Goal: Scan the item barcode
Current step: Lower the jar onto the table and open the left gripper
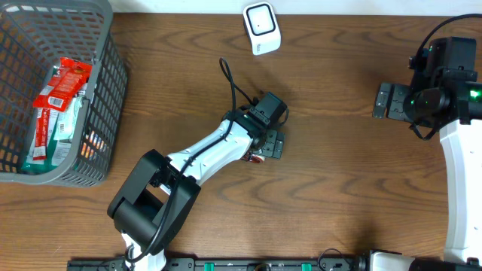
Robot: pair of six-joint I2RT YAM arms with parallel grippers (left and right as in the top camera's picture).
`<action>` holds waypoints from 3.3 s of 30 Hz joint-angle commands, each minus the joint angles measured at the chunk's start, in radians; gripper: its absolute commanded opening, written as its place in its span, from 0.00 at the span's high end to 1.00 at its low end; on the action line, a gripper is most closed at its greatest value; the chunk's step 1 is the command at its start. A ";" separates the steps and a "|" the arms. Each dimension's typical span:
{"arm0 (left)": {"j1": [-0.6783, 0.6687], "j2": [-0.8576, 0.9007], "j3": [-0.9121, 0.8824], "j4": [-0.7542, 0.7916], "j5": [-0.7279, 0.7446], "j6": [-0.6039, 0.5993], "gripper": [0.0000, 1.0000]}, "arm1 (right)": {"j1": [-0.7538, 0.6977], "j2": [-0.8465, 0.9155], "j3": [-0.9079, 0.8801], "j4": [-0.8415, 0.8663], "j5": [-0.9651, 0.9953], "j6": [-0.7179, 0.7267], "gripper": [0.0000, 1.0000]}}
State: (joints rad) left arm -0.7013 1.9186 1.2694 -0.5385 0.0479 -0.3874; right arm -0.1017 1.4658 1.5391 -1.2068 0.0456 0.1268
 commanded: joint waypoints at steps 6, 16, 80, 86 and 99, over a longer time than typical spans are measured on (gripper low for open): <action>0.004 -0.023 -0.003 -0.013 -0.040 0.007 0.05 | -0.002 -0.001 0.010 0.002 0.009 0.015 0.01; 0.003 -0.023 -0.003 -0.021 -0.040 -0.087 0.19 | -0.002 -0.001 0.010 0.002 0.009 0.015 0.01; -0.051 -0.023 -0.003 0.017 0.045 -0.322 0.49 | -0.002 -0.001 0.010 0.002 0.009 0.015 0.01; -0.051 -0.023 -0.003 0.009 0.045 -0.320 0.18 | -0.002 -0.001 0.010 0.002 0.009 0.014 0.01; -0.050 -0.023 -0.003 0.001 0.044 -0.279 0.02 | -0.002 -0.001 0.010 0.002 0.009 0.015 0.01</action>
State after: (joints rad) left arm -0.7502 1.9152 1.2690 -0.5327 0.0986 -0.6834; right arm -0.1017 1.4658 1.5391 -1.2068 0.0456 0.1268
